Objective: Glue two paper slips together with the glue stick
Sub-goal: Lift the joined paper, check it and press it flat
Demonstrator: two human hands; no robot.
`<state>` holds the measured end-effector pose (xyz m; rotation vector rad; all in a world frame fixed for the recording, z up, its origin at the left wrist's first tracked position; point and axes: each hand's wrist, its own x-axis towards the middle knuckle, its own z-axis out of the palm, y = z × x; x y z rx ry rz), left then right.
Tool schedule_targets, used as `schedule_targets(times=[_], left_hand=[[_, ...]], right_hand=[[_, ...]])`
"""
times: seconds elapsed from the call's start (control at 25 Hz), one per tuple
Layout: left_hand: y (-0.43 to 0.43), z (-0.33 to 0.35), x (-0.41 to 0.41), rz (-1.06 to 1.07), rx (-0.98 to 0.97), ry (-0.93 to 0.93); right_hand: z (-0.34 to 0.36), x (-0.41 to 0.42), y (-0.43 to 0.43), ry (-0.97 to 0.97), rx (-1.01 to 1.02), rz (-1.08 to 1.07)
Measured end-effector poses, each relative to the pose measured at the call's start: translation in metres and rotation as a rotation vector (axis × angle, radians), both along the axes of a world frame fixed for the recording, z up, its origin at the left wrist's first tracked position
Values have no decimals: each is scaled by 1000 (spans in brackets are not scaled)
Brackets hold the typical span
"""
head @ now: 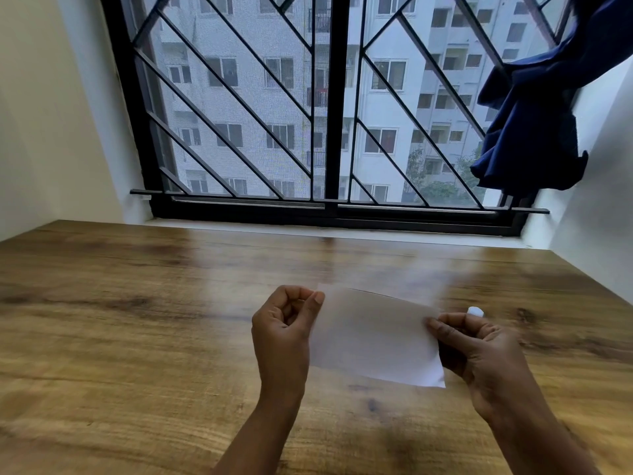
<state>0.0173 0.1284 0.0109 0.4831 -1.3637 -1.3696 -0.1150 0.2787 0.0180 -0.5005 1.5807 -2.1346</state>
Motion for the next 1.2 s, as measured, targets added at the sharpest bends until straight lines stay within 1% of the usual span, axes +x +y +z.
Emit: schedule_targets(times=[0.08,0.24,0.36,0.48,0.52,0.6,0.64,0.76,0.84,0.96,1.04,1.2], left_hand=[[0,0,1,-21,31,-7],[-5,5,1,-120,179,-3],[-9,14,0,-151,206,15],[-15,27,-3,-125,115,-14],[-18,33,-3,-108,60,-35],[-22,46,-5,-77,-69,-70],[-24,51,-6,-62,-127,-99],[-26,67,-11,-27,-277,-168],[-26,77,-13,-26,-363,-203],[-27,87,-13,-21,-441,-216],[-27,91,-13,-33,-453,-214],[-32,99,-12,-51,-431,-195]], right_hand=[[0,1,0,7,8,11],[-2,-1,-1,6,11,22],[0,-4,-5,18,18,40],[11,-11,-6,112,105,47],[17,-15,-6,198,152,28],[39,-18,-9,459,226,-19],[52,-18,-14,571,244,0],[88,-10,-41,788,268,218],[106,-6,-59,912,327,305],[124,0,-78,1003,394,384],[130,3,-86,1046,409,394],[137,5,-94,1021,377,365]])
